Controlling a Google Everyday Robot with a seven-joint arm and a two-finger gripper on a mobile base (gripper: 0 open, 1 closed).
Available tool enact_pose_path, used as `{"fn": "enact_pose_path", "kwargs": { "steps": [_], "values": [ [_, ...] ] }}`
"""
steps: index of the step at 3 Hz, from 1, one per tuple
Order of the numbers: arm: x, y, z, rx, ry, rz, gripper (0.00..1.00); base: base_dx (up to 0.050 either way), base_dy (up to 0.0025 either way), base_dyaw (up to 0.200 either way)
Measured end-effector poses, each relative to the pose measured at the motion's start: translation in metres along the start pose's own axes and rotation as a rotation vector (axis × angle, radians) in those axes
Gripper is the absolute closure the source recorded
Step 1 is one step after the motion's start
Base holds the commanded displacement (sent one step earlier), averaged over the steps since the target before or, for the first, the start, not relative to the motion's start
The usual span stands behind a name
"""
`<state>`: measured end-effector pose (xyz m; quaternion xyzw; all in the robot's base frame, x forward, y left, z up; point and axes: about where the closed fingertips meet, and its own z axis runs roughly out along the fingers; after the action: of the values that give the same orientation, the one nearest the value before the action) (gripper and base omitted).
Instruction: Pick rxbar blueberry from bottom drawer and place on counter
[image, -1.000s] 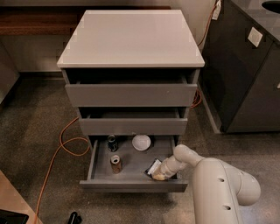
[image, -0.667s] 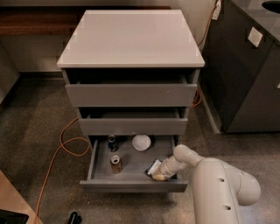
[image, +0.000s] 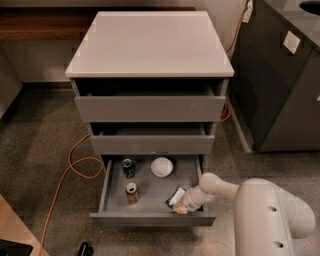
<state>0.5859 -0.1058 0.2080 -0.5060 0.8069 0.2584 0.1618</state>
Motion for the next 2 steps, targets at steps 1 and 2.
{"fn": "enact_pose_path", "kwargs": {
  "steps": [1, 2],
  "values": [
    [0.002, -0.003, -0.016, 0.041, -0.014, 0.032, 1.0, 0.0, 0.0, 0.0],
    [0.003, -0.017, -0.03, 0.075, -0.013, 0.04, 1.0, 0.0, 0.0, 0.0]
  ]
}}
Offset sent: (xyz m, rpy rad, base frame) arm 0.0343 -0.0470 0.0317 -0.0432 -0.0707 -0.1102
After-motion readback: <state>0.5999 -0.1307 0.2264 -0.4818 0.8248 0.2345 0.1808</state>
